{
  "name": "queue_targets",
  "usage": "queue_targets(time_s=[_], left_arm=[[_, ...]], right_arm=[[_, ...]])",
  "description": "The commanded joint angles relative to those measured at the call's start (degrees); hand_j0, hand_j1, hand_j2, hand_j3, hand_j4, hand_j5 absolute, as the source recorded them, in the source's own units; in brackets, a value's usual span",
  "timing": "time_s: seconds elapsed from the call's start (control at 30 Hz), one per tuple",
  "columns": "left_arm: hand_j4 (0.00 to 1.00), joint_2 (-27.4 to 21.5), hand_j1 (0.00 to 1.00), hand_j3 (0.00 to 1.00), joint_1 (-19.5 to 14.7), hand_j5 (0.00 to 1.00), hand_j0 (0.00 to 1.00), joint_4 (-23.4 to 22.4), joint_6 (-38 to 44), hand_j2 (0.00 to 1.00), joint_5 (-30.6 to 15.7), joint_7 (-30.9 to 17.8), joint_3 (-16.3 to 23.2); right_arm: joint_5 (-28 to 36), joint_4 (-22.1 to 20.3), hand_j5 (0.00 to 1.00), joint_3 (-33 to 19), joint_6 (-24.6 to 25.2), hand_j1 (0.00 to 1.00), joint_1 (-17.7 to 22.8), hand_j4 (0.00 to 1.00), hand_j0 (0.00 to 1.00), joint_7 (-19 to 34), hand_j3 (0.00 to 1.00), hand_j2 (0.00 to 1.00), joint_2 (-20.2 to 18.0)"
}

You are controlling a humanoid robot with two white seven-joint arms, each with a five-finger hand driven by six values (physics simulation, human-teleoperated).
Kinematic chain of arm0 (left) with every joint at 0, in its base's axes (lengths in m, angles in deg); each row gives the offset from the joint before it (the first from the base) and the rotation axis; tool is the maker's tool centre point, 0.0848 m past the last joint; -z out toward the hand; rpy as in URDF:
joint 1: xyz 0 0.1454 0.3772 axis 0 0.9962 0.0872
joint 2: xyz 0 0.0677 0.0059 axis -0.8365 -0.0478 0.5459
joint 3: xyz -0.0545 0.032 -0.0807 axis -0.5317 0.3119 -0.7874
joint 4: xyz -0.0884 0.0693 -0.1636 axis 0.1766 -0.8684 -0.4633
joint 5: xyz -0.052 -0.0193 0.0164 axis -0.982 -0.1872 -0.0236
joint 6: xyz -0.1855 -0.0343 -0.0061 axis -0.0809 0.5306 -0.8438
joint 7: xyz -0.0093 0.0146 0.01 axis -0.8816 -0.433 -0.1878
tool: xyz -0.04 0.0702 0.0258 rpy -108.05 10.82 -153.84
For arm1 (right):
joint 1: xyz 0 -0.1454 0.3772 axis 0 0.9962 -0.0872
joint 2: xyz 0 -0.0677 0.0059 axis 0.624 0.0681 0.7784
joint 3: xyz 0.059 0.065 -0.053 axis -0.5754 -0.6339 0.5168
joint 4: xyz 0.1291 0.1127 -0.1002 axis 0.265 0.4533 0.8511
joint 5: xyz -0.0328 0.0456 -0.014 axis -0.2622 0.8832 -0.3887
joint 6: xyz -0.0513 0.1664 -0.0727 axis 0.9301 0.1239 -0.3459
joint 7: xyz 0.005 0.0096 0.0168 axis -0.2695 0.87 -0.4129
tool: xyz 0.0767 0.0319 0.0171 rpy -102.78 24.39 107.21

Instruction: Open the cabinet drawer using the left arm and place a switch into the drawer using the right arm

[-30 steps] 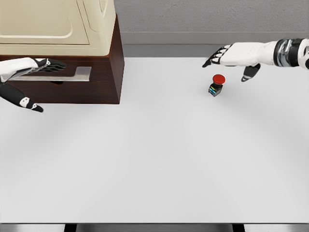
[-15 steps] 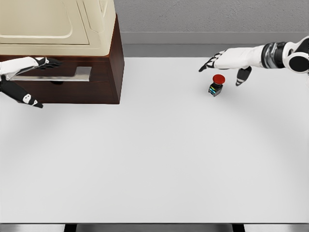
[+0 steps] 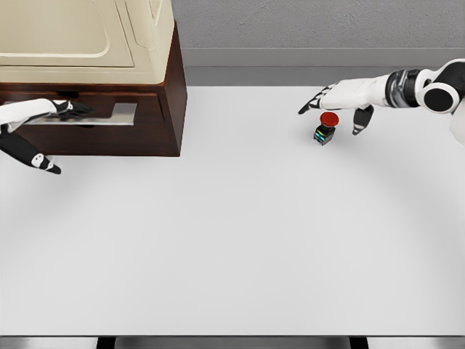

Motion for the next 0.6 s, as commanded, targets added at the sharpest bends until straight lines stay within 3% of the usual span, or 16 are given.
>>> queue_targets(time_s=[0.0, 0.57], left_arm=[[1.0, -2.3, 1.0, 1.0, 0.0, 1.0, 1.0, 0.3, -2.5, 1.0, -0.5, -2.0, 0.6], [1.0, -7.4, 1.0, 1.0, 0.1, 1.0, 1.0, 1.9, -8.1, 1.0, -3.7, -8.0, 1.4]], right_arm=[[-0.7, 1.3, 1.0, -0.1, 0.1, 1.0, 0.0, 1.0, 1.0, 0.0, 1.0, 1.0, 0.8], [-1.0, 3.7, 1.0, -0.1, 0.1, 1.0, -0.4, 1.0, 1.0, 0.0, 1.0, 1.0, 2.0]])
